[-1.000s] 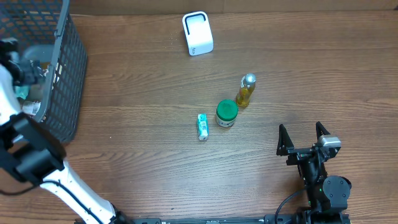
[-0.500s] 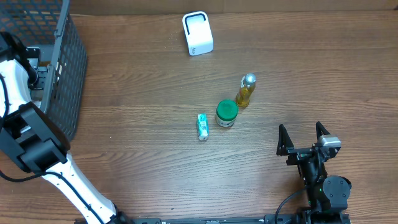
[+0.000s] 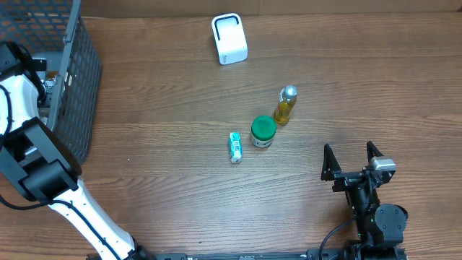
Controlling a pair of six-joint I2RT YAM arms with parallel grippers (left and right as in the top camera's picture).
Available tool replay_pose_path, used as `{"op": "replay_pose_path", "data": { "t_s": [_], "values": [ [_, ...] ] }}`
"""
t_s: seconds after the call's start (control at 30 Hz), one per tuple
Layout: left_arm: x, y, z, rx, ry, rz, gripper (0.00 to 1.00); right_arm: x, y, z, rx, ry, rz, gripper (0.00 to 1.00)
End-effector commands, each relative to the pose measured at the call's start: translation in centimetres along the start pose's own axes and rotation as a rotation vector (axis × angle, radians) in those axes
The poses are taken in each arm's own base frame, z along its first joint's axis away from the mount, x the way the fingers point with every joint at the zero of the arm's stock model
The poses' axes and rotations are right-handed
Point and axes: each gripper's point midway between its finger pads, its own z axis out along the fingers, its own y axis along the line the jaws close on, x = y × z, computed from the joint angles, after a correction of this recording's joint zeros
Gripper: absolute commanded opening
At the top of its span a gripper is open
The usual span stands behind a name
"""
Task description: Scan the item barcode
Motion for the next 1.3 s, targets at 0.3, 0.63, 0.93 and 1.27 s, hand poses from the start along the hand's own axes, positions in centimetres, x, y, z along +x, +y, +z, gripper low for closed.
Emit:
{"op": "replay_pose_path", "data": {
  "t_s": [0.3, 0.63, 0.93, 1.27],
  "values": [
    [2.3, 0.9, 1.3, -0.044, 0.07, -0.042, 0.07, 0.2, 0.2, 0.0, -0.011, -0.002, 0.0, 1.0],
    [-5.3, 3.8, -11.2, -0.102, -0.173, -0.238, 0.04, 0.2, 0.2, 0.0, -0.011, -0.002, 0.0, 1.0],
    [-8.3, 5.0, -29.0, -0.091, -0.505, -0.406, 0.04, 0.2, 0.2, 0.0, -0.011, -0.002, 0.0, 1.0],
    [-5.4, -0.9, -42.9, 0.18, -0.698, -0.405, 0.04, 0.2, 0.2, 0.0, -0.011, -0.002, 0.0, 1.0]
  ]
}}
